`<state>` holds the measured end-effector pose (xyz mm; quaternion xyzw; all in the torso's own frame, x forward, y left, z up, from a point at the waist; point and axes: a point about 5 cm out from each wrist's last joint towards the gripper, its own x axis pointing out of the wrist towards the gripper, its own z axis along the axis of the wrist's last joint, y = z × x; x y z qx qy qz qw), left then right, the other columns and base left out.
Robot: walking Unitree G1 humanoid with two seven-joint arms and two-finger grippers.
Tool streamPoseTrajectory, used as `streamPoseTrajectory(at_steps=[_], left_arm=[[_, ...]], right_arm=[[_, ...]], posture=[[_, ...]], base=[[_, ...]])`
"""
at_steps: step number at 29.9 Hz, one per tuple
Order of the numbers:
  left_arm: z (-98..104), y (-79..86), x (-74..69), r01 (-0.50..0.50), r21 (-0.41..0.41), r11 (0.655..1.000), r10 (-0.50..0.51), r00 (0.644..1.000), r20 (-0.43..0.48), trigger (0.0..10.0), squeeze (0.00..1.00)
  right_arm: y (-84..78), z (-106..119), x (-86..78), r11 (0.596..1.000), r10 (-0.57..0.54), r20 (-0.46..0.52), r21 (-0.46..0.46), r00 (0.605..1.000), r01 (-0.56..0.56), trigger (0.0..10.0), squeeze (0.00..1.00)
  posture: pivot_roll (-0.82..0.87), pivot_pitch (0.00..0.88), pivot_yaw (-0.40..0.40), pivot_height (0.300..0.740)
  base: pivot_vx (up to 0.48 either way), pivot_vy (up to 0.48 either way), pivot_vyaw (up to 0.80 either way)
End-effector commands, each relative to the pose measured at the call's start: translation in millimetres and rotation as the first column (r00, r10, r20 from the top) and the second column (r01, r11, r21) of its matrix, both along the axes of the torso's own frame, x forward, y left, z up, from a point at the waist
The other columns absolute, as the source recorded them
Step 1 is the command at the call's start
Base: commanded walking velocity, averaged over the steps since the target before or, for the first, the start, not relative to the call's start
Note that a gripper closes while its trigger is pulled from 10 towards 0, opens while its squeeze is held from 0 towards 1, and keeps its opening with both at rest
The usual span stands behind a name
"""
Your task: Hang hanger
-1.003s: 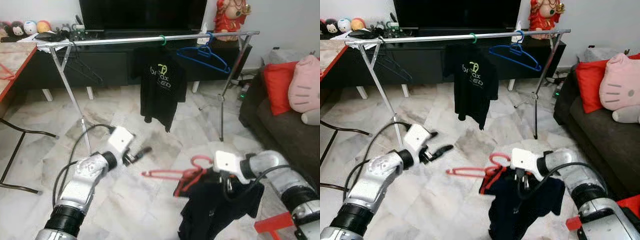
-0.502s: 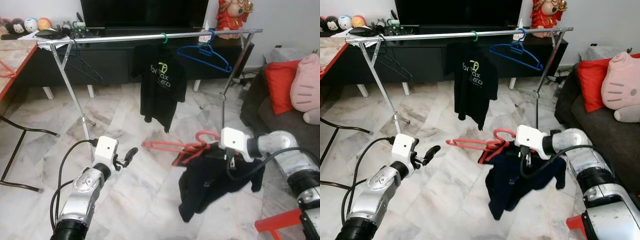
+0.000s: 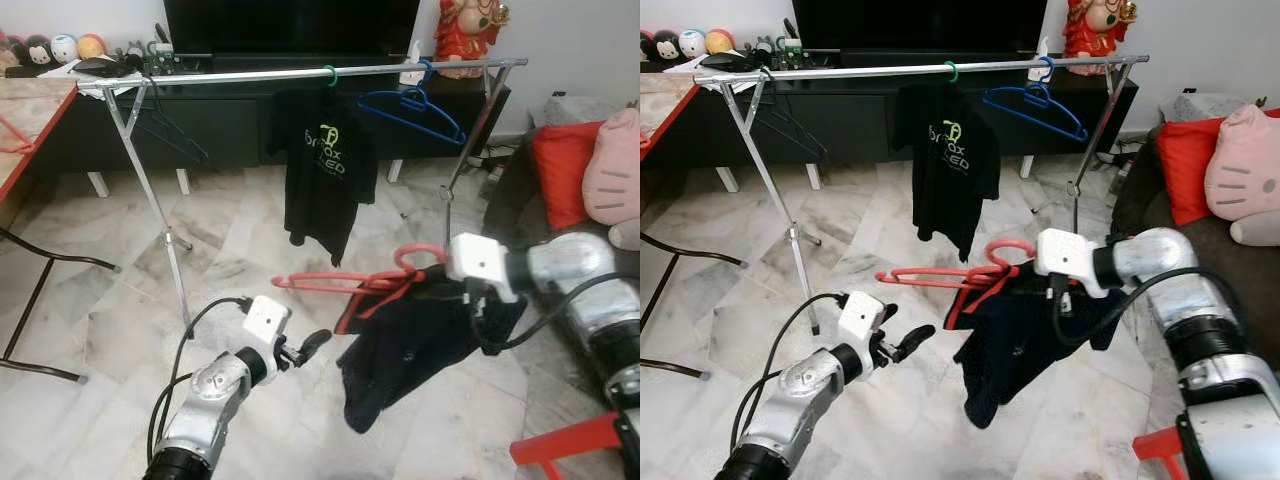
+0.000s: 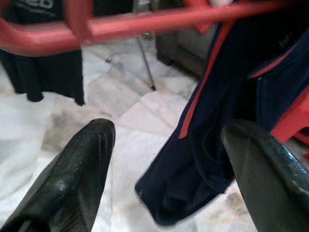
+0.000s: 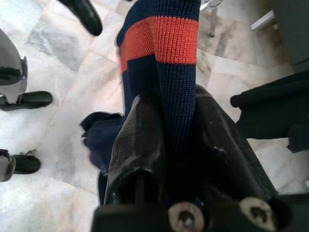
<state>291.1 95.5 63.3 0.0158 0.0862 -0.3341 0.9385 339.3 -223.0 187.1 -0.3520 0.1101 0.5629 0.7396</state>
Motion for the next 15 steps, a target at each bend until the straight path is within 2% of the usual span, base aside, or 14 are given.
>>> streamPoseTrajectory(at_steps=[1,6,12,15], left_arm=[[-1,-6.7,0.3,0.037,0.011,0.999,-0.037,0.999,0.000,10.0,0.00],[-4,-20.5,0.5,0.117,0.028,0.993,-0.118,0.993,0.014,10.0,0.00],[-3,-34.0,5.7,0.143,0.013,0.990,-0.144,0.989,0.031,10.0,0.00],[-3,-37.4,8.4,0.120,0.026,0.992,-0.121,0.991,0.054,10.0,0.00]], right_arm=[[-1.5,19,1.1,0.999,0.013,0.053,0.030,0.999,-0.014,0.0,0.00],[0.9,29,-4.3,0.996,0.055,0.052,0.066,0.997,-0.058,0.0,0.00],[3.6,36,-8.5,0.991,0.087,0.042,0.095,0.995,-0.091,0.0,0.00],[4.0,38,-11.0,0.990,0.097,0.040,0.101,0.994,-0.101,0.0,0.00]], posture=[[-0.02,0.000,-0.074,0.740],[-0.03,0.000,-0.065,0.740],[-0.03,0.000,-0.063,0.740],[-0.05,0.000,-0.061,0.740]], base=[[0.000,0.000,0.00],[0.000,0.000,0.00],[0.000,0.000,0.00],[0.000,0.000,0.00]])
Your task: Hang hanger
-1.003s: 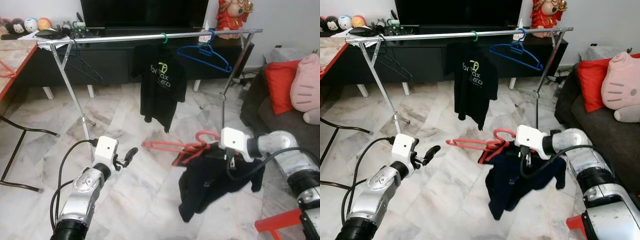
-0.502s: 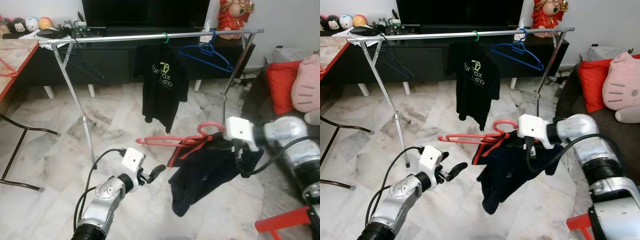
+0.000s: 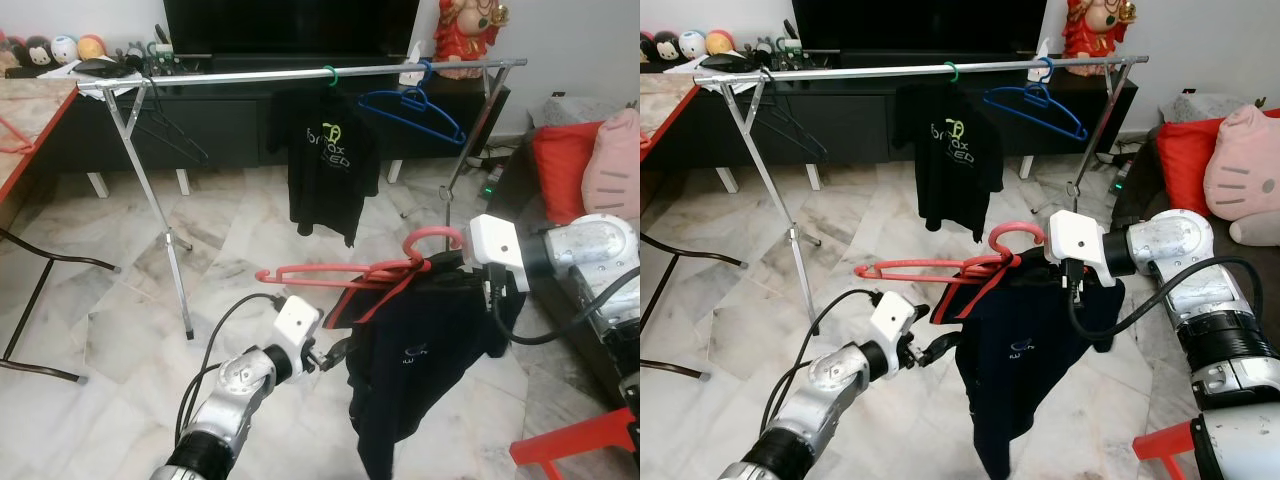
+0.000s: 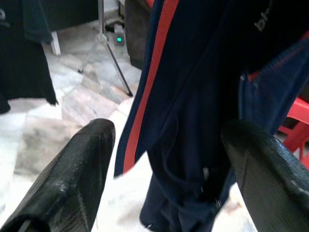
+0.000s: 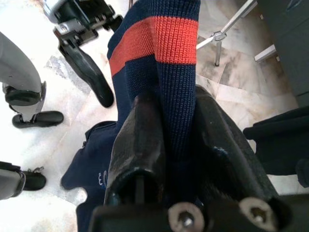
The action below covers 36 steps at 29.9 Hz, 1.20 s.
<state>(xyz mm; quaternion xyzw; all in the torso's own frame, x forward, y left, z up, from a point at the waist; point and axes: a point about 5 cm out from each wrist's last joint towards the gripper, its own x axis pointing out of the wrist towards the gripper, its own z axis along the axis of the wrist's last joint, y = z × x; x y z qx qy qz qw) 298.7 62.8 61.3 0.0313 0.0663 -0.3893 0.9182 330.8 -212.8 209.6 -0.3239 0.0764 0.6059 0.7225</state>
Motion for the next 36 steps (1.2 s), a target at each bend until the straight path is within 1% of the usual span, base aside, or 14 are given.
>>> streamPoseTrajectory(at_steps=[1,4,7,8,9,10,11,12,15,19,24,36], left_arm=[[-1,-4.7,0.8,0.000,0.015,1.000,0.000,1.000,0.014,10.0,0.00],[-2,-5.2,2.7,-0.030,0.007,1.000,0.029,0.999,0.018,10.0,0.00],[-4,-5.7,2.1,-0.029,0.005,1.000,0.029,0.999,0.015,10.0,0.00],[-6,-6.3,1.4,-0.020,0.004,1.000,0.020,1.000,0.012,9.5,0.00],[-6,-6.3,1.4,-0.020,0.004,1.000,0.020,1.000,0.012,9.5,0.00],[-8,-7.0,0.9,-0.013,0.007,1.000,0.013,1.000,0.007,4.5,0.00],[-9,-7.5,0.7,-0.009,0.009,1.000,0.009,1.000,0.005,3.3,0.00],[-9,-8.4,0.8,-0.006,0.013,1.000,0.006,1.000,0.005,0.0,0.00],[-8,-10.6,2.1,-0.007,0.008,1.000,0.007,1.000,0.010,0.0,0.00],[-5,-18.9,4.1,0.002,0.002,1.000,-0.002,1.000,0.019,0.0,0.00],[-6,-22.0,3.6,0.015,-0.004,1.000,-0.015,1.000,0.018,0.0,0.00],[-8,-18.3,2.5,0.033,0.013,0.999,-0.033,0.999,0.022,0.0,0.00]], right_arm=[[-6.2,16,-2.5,1.000,-0.004,0.050,0.029,0.999,0.003,0.0,0.00],[-7.4,18,-4.1,1.000,-0.005,0.048,0.029,0.999,0.004,0.0,0.00],[-8.7,18,-5.6,1.000,-0.007,0.044,0.026,0.999,0.006,0.0,0.00],[-8.7,19,-5.9,1.000,-0.009,0.043,0.027,0.999,0.008,0.0,0.00],[-8.7,19,-5.9,1.000,-0.009,0.043,0.027,0.999,0.008,0.0,0.00],[-8.8,19,-6.1,1.000,-0.011,0.041,0.026,0.999,0.010,0.0,0.00],[-8.9,19,-6.2,1.000,-0.012,0.040,0.025,0.999,0.011,0.0,0.00],[-8.8,19,-6.4,1.000,-0.012,0.039,0.024,0.999,0.011,0.0,0.00],[-7.6,19,-6.4,1.000,-0.009,0.038,0.025,0.999,0.008,0.0,0.00],[-5.1,19,-6.8,1.000,-0.003,0.034,0.030,0.999,0.002,0.0,0.00],[-4.5,18,-7.7,0.999,0.001,0.031,0.033,1.000,-0.002,0.0,0.00],[-5.6,10,-6.1,0.999,-0.018,0.016,0.033,1.000,0.018,0.0,0.00]], posture=[[-0.05,0.000,-0.061,0.740],[-0.06,0.000,-0.061,0.740],[-0.06,0.000,-0.061,0.740],[-0.06,0.000,-0.065,0.740],[-0.06,0.000,-0.065,0.740],[-0.06,0.000,-0.066,0.740],[-0.06,0.000,-0.066,0.740],[-0.06,0.000,-0.066,0.740],[-0.06,0.000,-0.068,0.740],[-0.07,0.000,-0.067,0.740],[-0.07,0.000,-0.064,0.740],[-0.06,0.000,-0.066,0.740]], base=[[0.000,0.000,0.00],[0.000,0.000,0.00],[0.000,0.000,0.00],[0.000,0.000,0.00],[0.000,0.000,0.00],[0.000,0.000,0.00],[0.000,0.000,0.00],[0.000,0.000,0.00],[0.000,0.000,0.00],[0.000,0.000,0.00],[0.000,0.000,0.00],[0.000,0.000,0.00]])
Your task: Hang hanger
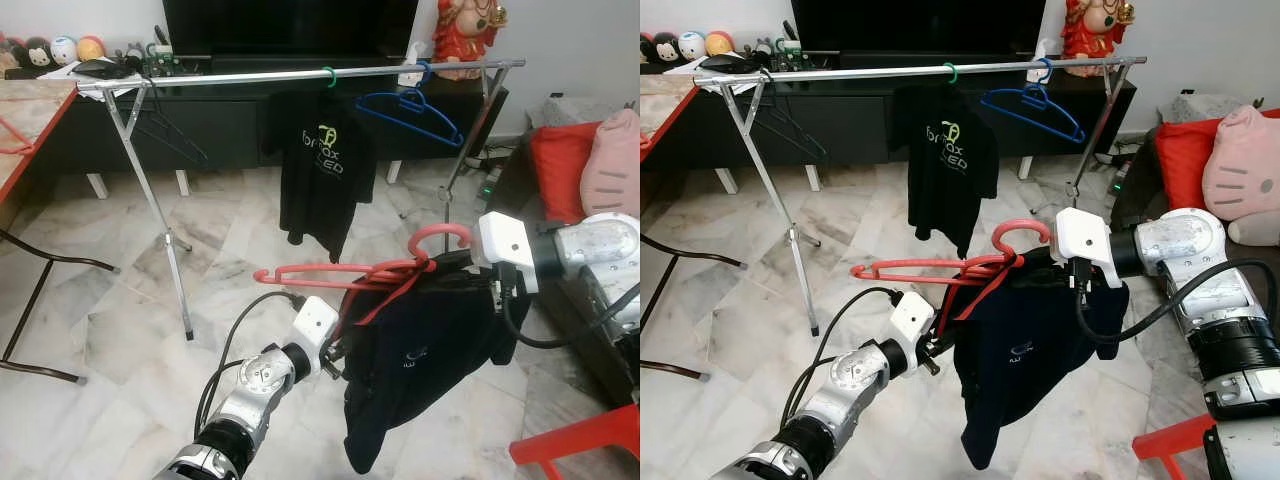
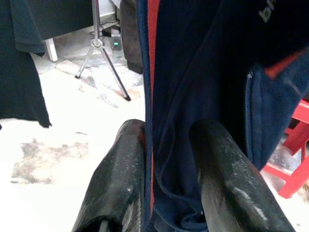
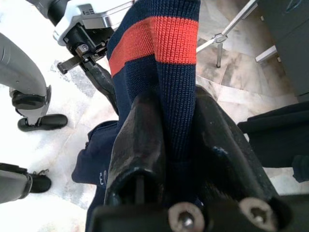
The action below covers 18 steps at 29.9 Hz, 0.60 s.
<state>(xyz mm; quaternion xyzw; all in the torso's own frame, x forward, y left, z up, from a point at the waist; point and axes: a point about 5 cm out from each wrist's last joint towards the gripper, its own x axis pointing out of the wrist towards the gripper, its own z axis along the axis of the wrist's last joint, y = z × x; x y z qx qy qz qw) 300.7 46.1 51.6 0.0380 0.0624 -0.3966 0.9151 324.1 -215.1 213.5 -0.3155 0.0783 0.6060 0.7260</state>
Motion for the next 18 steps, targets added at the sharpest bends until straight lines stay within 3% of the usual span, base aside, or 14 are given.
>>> streamPoseTrajectory(at_steps=[1,9,18], left_arm=[[1,-1.6,0.4,0.019,0.008,1.000,-0.019,1.000,0.012,0.0,0.00],[-4,-2.2,-2.1,0.039,0.053,0.998,-0.040,0.999,0.005,0.0,0.00],[-10,4.1,0.6,-0.022,0.130,0.991,0.023,1.000,-0.003,0.0,0.00]], right_arm=[[-3.3,6,0.7,1.000,-0.012,0.029,0.020,1.000,0.012,0.0,0.00],[-3.3,6,1.5,1.000,-0.017,0.030,0.017,0.999,0.016,0.0,0.00],[-0.6,-2,1.4,1.000,-0.011,0.020,-0.003,1.000,0.011,0.0,0.00]], posture=[[-0.06,0.000,-0.066,0.740],[-0.06,0.000,-0.067,0.740],[-0.06,0.000,-0.066,0.740]], base=[[0.000,0.000,0.00],[0.000,0.000,0.00],[0.000,0.000,0.00]])
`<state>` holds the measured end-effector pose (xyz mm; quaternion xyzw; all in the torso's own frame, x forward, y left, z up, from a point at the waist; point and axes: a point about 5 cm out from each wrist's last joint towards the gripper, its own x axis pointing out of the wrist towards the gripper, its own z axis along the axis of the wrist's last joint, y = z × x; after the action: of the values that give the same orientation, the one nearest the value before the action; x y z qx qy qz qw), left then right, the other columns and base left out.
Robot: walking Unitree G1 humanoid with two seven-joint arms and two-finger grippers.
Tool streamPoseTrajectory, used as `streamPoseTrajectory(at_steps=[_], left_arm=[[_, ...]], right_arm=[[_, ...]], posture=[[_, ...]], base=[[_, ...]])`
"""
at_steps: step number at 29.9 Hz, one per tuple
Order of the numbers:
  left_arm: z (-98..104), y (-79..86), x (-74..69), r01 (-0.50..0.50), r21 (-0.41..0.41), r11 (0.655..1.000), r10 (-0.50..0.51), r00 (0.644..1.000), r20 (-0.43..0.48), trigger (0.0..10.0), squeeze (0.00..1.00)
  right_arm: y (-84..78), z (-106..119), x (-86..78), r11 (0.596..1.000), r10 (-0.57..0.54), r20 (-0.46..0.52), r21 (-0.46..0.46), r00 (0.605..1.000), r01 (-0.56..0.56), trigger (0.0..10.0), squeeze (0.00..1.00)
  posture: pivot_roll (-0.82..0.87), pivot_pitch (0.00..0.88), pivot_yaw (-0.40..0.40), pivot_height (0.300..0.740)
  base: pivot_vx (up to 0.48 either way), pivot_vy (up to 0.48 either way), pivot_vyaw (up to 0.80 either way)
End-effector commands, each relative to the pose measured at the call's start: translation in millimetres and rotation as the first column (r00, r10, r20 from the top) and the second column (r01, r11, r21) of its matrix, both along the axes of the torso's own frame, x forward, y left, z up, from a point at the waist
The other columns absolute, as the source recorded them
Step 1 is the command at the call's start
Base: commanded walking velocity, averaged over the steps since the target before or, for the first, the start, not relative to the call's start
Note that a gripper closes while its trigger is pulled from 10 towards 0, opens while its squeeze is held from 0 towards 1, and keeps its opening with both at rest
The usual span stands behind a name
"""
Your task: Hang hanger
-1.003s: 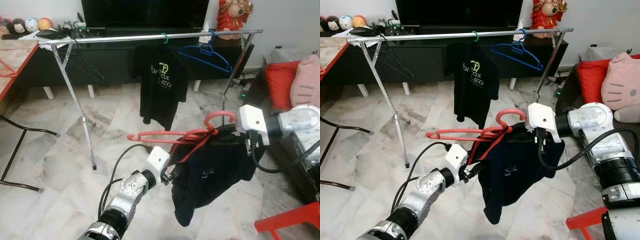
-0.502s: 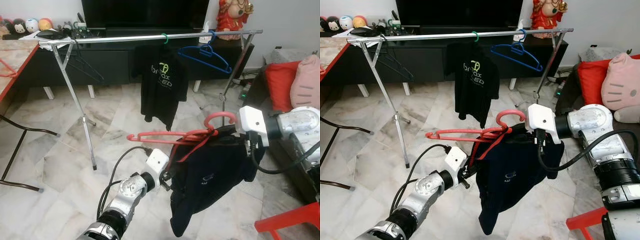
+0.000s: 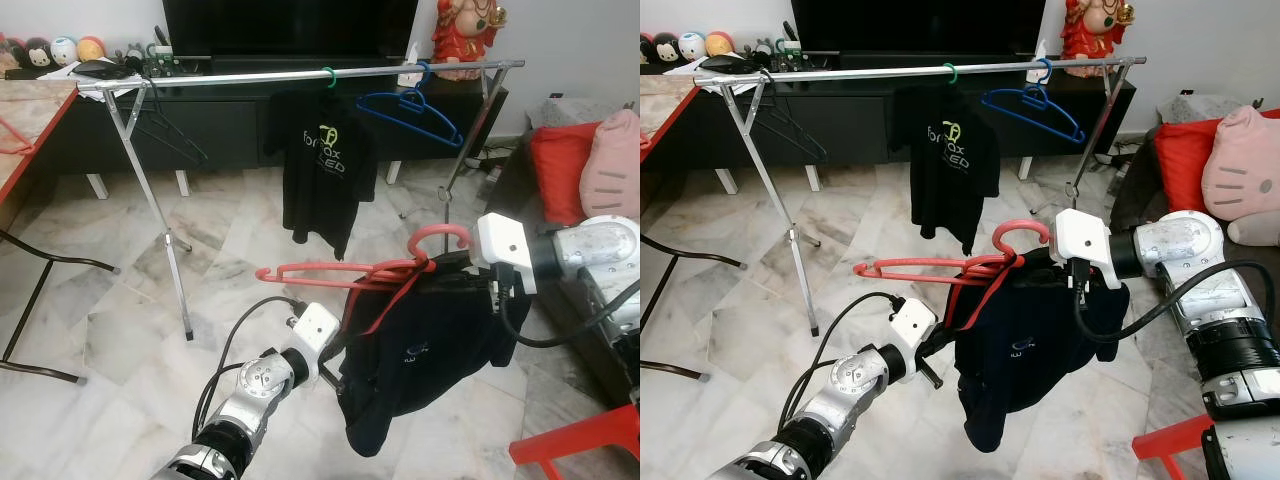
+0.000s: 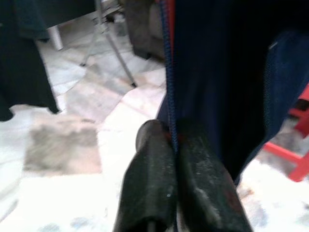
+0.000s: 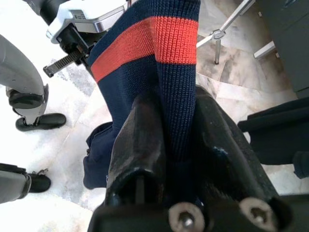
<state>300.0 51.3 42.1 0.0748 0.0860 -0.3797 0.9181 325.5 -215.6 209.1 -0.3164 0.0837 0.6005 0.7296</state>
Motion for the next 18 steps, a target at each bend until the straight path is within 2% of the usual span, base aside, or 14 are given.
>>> streamPoseTrajectory(at_steps=[1,3,6,7,11,14,18], left_arm=[[-1,-0.3,1.6,0.002,0.048,0.999,-0.003,1.000,0.006,0.0,0.00],[-4,7.9,4.6,-0.061,0.087,0.994,0.061,0.998,0.005,0.0,0.00],[-4,12.1,6.8,-0.098,0.092,0.991,0.098,0.995,0.005,0.0,0.00],[-4,17.7,9.6,-0.148,0.095,0.984,0.148,0.989,0.005,0.0,0.00],[-6,29.7,13.4,-0.240,0.115,0.964,0.242,0.970,-0.003,0.0,0.00],[-8,39.0,14.9,-0.298,0.128,0.946,0.301,0.954,-0.007,0.0,0.00],[-6,46.2,16.1,-0.348,0.079,0.934,0.350,0.937,-0.010,0.0,0.00]], right_arm=[[0.2,3,-0.1,1.000,0.006,0.021,0.005,1.000,-0.006,0.0,0.00],[1.8,0,-0.3,1.000,0.012,0.019,0.002,1.000,-0.012,0.0,0.00],[2.0,-1,-0.2,1.000,0.013,0.015,-0.002,1.000,-0.013,0.0,0.00],[2.1,-2,-0.9,1.000,0.020,0.004,-0.003,1.000,-0.020,0.0,0.00],[-4.3,-10,-3.6,1.000,0.023,-0.041,-0.016,0.999,-0.024,0.0,0.00],[-13.1,-12,0.0,0.999,-0.039,-0.045,0.001,0.998,0.039,0.0,0.00],[-28.9,-20,4.4,0.985,-0.170,-0.052,0.007,0.984,0.170,0.0,0.00]], posture=[[-0.06,0.000,-0.066,0.740],[-0.05,0.000,-0.066,0.740],[-0.05,0.000,-0.066,0.740],[-0.05,0.000,-0.065,0.740],[-0.05,0.000,-0.064,0.740],[-0.05,0.000,-0.065,0.740],[-0.05,0.000,-0.064,0.740]], base=[[0.000,0.000,0.00],[0.000,0.000,0.00],[0.000,0.000,0.00],[0.000,0.000,0.00],[0.000,0.000,0.00],[0.000,0.000,0.00],[0.000,0.000,0.00]])
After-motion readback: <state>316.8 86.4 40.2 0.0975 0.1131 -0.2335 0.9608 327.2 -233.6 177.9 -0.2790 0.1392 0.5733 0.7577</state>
